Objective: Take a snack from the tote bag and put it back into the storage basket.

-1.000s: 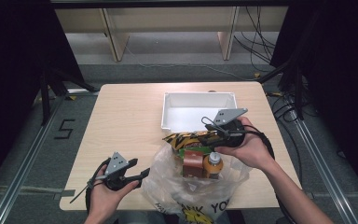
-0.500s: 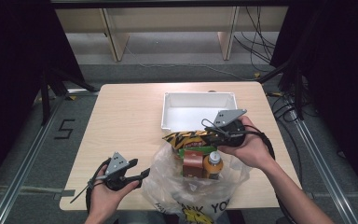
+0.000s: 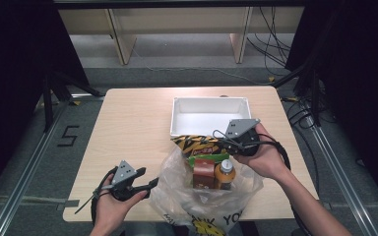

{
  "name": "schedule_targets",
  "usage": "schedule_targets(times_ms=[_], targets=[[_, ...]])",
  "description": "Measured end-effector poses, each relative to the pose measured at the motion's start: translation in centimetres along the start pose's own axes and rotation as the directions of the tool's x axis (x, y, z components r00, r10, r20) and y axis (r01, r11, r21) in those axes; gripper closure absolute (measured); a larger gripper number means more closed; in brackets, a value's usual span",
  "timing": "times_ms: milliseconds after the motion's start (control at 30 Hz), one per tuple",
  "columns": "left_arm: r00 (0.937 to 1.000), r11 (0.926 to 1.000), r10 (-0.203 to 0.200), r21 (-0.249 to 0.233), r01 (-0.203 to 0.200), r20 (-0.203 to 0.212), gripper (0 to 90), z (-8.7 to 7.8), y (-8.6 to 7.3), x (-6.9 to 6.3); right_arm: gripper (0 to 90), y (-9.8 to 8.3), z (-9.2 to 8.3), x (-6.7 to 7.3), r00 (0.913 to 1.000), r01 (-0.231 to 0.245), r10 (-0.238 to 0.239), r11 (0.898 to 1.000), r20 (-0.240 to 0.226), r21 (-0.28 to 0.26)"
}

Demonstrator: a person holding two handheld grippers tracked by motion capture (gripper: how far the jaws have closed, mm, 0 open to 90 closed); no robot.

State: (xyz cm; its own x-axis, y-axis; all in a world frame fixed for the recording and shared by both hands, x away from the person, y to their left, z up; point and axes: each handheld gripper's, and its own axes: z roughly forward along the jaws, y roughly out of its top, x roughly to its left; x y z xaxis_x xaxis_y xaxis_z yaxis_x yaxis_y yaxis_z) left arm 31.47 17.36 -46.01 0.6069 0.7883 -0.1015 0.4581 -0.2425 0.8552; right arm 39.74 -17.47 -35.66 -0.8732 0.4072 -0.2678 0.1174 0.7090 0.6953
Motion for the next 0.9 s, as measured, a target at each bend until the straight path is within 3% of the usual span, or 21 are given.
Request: schedule_targets(times_ms=[367,533,633,700,900], targets=[[1.0000,1.0000,-0.001,-0.003,0.001,-0.003,39.1,0.0,0.0,0.0,88.3,-0.2,0.0,0.0,0.9996,0.023,-0.023,0.999,-0.018,-0.029],[0.9999,0.9999,-0.010,-0.006,0.010,-0.005,39.4,0.0,0.0,-0.1,89.7,-0.1,-0.3,0.1,1.0000,-0.005,0.004,0.999,-0.007,-0.047],[1.0000,0.9999,0.009,-0.006,-0.009,0.001,40.3,0.0,0.1,-0.1,90.0,0.0,-0.5,0.1,1.0000,-0.002,0.003,0.997,0.003,-0.075],[0.9999,0.9999,-0.012,-0.012,0.012,0.008,41.0,0.0,0.0,-0.2,90.0,0.0,-0.6,0.1,1.0000,-0.004,0.004,0.996,0.006,-0.093],[0.9997,0.9997,-0.007,-0.021,0.008,0.023,42.8,0.2,0.1,-0.3,90.0,0.3,-1.3,0.1,0.9997,-0.011,0.014,0.989,0.021,-0.147]])
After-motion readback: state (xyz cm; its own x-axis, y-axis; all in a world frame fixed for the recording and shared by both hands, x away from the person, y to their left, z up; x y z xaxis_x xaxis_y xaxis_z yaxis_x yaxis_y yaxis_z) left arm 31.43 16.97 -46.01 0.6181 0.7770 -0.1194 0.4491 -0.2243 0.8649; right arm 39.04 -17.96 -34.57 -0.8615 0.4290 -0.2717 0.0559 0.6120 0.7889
